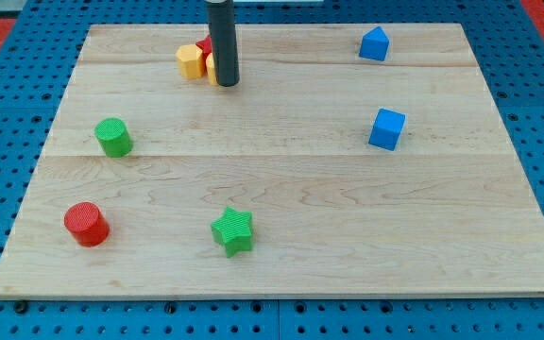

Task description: Place your hand at the center of the board

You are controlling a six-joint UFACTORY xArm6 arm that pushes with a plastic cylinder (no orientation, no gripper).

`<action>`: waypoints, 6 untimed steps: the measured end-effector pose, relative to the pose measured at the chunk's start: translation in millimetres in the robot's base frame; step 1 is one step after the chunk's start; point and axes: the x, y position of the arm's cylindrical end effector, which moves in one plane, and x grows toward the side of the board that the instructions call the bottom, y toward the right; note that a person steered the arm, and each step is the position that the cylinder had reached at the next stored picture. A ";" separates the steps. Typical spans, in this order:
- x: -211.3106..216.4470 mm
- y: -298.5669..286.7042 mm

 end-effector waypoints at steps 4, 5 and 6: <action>11.6 91.1; 4.8 94.3; -3.5 94.4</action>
